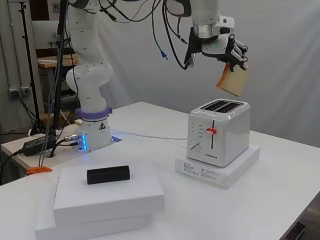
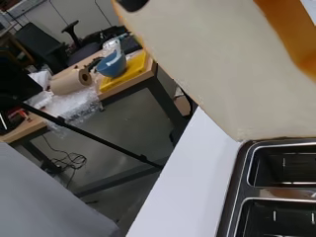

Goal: Teleoperate dual arm-hand system to toast a bread

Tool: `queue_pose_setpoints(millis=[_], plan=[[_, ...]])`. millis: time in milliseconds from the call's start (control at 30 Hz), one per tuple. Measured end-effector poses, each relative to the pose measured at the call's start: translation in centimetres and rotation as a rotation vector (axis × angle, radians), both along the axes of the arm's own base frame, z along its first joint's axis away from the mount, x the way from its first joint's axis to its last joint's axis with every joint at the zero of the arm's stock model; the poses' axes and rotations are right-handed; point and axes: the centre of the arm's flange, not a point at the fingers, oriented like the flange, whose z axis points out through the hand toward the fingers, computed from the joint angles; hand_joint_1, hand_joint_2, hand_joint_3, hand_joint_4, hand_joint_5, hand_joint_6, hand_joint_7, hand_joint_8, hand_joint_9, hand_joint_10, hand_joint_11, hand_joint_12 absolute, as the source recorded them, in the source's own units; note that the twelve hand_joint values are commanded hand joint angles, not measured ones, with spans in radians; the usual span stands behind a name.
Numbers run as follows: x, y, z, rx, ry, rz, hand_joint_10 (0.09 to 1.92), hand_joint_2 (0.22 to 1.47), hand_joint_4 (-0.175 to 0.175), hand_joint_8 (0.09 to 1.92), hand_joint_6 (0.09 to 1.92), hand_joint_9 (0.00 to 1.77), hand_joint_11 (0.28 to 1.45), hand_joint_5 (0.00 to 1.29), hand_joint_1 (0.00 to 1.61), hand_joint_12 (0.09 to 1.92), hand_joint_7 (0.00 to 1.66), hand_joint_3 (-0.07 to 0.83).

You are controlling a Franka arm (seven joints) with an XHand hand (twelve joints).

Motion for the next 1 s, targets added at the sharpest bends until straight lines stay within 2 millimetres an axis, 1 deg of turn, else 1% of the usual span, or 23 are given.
queue_pose_setpoints(millis=[100, 133, 167, 200, 233, 267, 300, 367, 500, 700, 733, 767, 800, 833, 867, 933, 1000], plan=[[0.1, -0.4, -0.5, -0.055, -0.021, 0.072, 0.09, 1.24, -0.175, 1.11, 1.52, 1.31, 0.77, 0.57, 1.19, 0.09, 0.94, -0.002], [0.3, -0.6, -0.8, -0.092, -0.034, 0.113, 0.09, 1.27, -0.049, 0.87, 1.52, 1.31, 0.78, 0.58, 1.06, 0.09, 0.96, -0.001], [0.4, -0.8, -1.2, -0.129, -0.052, 0.160, 0.09, 1.29, 0.052, 0.59, 1.52, 1.31, 0.79, 0.60, 0.95, 0.09, 1.02, 0.000], [0.6, -0.9, -1.4, -0.165, -0.077, 0.204, 0.09, 1.30, 0.113, 0.38, 1.50, 1.33, 0.80, 0.62, 0.89, 0.09, 1.10, 0.001], [0.6, -1.1, -1.6, -0.196, -0.106, 0.237, 0.09, 1.30, 0.145, 0.22, 1.50, 1.33, 0.81, 0.63, 0.85, 0.09, 1.15, 0.001], [0.6, -1.2, -1.7, -0.220, -0.135, 0.255, 0.09, 1.31, 0.162, 0.13, 1.50, 1.33, 0.81, 0.63, 0.83, 0.09, 1.18, 0.001], [0.6, -1.3, -2.0, -0.235, -0.160, 0.260, 0.09, 1.31, 0.169, 0.09, 1.50, 1.32, 0.80, 0.63, 0.83, 0.09, 1.19, 0.001], [0.8, -1.5, -2.6, -0.249, -0.200, 0.258, 0.09, 1.31, 0.175, 0.09, 1.50, 1.33, 0.79, 0.63, 0.82, 0.09, 1.21, 0.000], [1.0, -1.4, -2.8, -0.249, -0.241, 0.293, 0.09, 1.31, 0.175, 0.09, 1.49, 1.32, 0.78, 0.64, 0.83, 0.09, 1.22, -0.001], [1.2, -1.4, -2.4, -0.245, -0.264, 0.261, 0.09, 1.29, 0.175, 0.09, 1.46, 1.27, 0.74, 0.65, 0.84, 0.09, 1.19, -0.002], [1.2, -1.5, -2.2, -0.236, -0.270, 0.254, 0.09, 1.24, 0.049, 0.32, 1.43, 1.28, 0.75, 0.66, 0.98, 0.09, 1.15, 0.017], [1.1, -1.6, -2.1, -0.224, -0.277, 0.243, 0.09, 1.23, -0.052, 0.64, 1.42, 1.31, 0.76, 0.64, 1.08, 0.09, 1.09, 0.011], [1.1, -1.8, -2.1, -0.209, -0.283, 0.227, 0.09, 1.22, -0.113, 0.85, 1.42, 1.32, 0.77, 0.61, 1.15, 0.09, 1.04, 0.007], [1.1, -1.8, -2.2, -0.196, -0.286, 0.212, 0.09, 1.22, -0.145, 0.97, 1.43, 1.33, 0.77, 0.60, 1.18, 0.09, 1.01, 0.005], [1.0, -1.9, -2.2, -0.187, -0.287, 0.199, 0.09, 1.22, -0.162, 1.03, 1.43, 1.34, 0.77, 0.59, 1.19, 0.09, 1.00, 0.004], [1.1, -2.2, -1.8, -0.184, -0.294, 0.185, 0.09, 1.22, -0.173, 1.07, 1.43, 1.34, 0.78, 0.58, 1.20, 0.09, 0.99, 0.003], [1.2, -2.3, -1.6, -0.182, -0.297, 0.183, 0.09, 1.22, -0.175, 1.07, 1.41, 1.34, 0.79, 0.59, 1.21, 0.09, 1.00, 0.000]])
